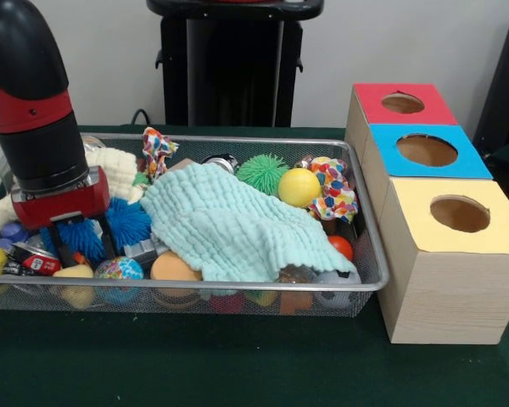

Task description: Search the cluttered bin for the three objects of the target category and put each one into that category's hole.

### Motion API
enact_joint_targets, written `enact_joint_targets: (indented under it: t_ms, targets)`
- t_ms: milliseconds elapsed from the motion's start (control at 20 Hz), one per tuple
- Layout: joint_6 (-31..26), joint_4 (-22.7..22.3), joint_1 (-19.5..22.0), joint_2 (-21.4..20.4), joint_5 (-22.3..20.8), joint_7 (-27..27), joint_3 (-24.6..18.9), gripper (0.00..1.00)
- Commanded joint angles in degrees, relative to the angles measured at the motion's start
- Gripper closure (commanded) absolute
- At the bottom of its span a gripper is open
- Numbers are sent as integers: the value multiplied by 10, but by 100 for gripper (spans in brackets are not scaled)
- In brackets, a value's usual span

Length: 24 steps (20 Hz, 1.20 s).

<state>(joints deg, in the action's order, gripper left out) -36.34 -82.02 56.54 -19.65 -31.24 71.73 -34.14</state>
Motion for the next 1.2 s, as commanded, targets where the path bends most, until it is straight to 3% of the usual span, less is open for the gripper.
enact_joint_targets:
  t_ms: [50, 550, 1200]
  targets:
    - [43, 21, 9, 75, -46, -43, 16, 0]
    - [84, 18, 10, 77, -47, 1, 27, 0]
    - [72, 38, 12, 75, -49, -16, 25, 0]
